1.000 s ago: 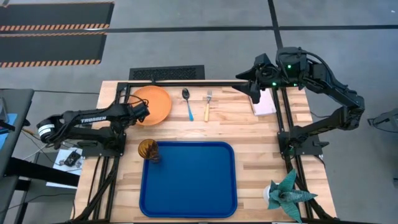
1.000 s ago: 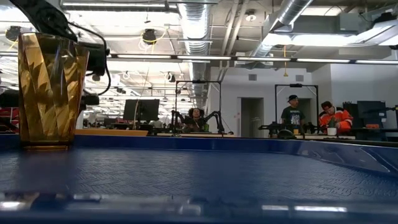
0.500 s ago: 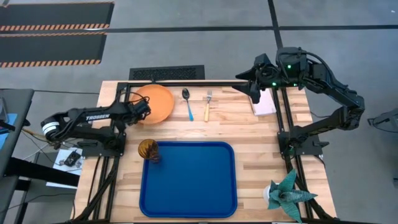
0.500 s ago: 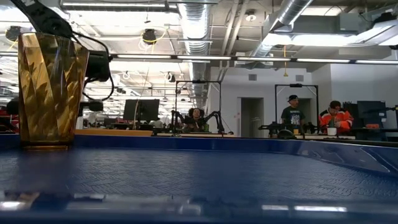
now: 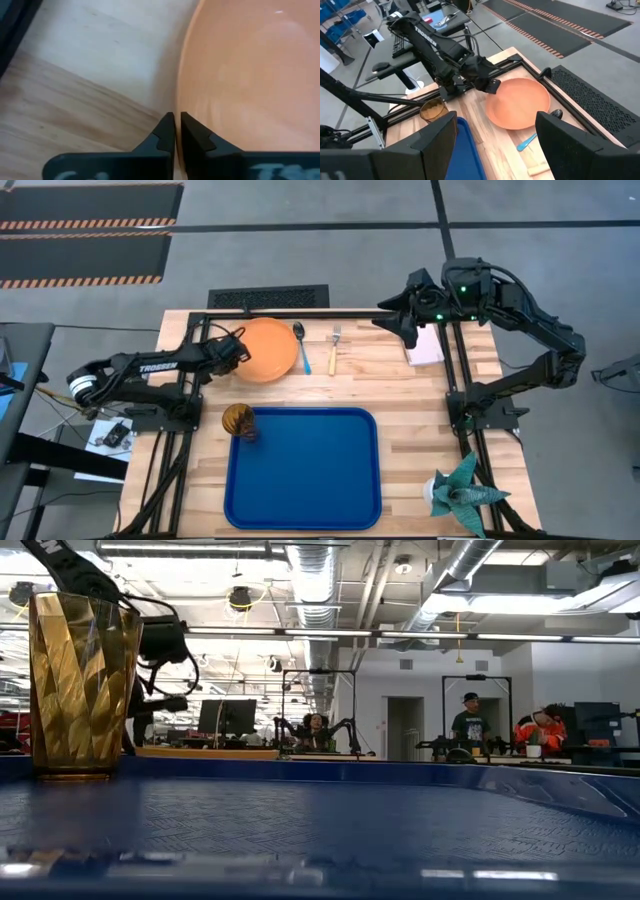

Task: Pick and place plate/cup/fork/spoon on tray
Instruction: Put the orange plate on the blue tray

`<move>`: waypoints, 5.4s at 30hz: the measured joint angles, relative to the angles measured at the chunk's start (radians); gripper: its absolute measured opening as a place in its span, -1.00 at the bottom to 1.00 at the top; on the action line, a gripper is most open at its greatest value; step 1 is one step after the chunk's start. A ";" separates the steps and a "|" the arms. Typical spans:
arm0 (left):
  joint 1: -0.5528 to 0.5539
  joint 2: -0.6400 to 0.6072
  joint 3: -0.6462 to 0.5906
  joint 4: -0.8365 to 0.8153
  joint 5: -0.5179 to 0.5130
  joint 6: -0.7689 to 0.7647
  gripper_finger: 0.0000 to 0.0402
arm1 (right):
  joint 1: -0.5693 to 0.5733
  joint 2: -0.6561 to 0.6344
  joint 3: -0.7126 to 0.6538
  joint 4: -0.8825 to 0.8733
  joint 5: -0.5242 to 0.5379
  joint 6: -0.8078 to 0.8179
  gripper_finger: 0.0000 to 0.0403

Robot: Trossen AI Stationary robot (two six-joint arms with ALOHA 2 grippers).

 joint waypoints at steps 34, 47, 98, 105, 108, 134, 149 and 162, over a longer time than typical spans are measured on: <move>-0.149 -0.513 0.039 0.099 -0.128 0.055 -1.00 | -0.152 0.510 0.000 0.344 -0.058 0.185 0.46; -0.188 -0.502 0.055 0.100 -0.141 0.070 -1.00 | -0.134 0.607 0.000 0.371 -0.058 0.201 0.35; -0.207 -0.534 0.095 0.515 0.179 0.430 0.23 | -0.142 0.144 0.072 0.057 0.106 0.274 -0.99; -0.169 -0.523 0.289 0.331 0.161 0.622 0.25 | 0.102 0.169 0.066 -0.133 0.120 0.333 -0.99; -0.154 -0.509 0.385 0.199 0.146 0.656 0.27 | 0.206 0.218 0.069 -0.181 0.152 0.369 -0.99; -0.132 -0.497 0.476 0.047 0.178 0.675 0.22 | 0.540 0.571 0.032 -0.107 0.030 0.737 -0.98; -0.132 -0.497 0.476 0.046 0.221 0.688 0.22 | 0.608 0.556 -0.309 0.487 -0.029 0.916 -0.99; -0.132 -0.496 0.476 0.046 0.185 0.654 0.22 | 0.550 0.531 -0.585 0.837 -0.075 0.975 -0.98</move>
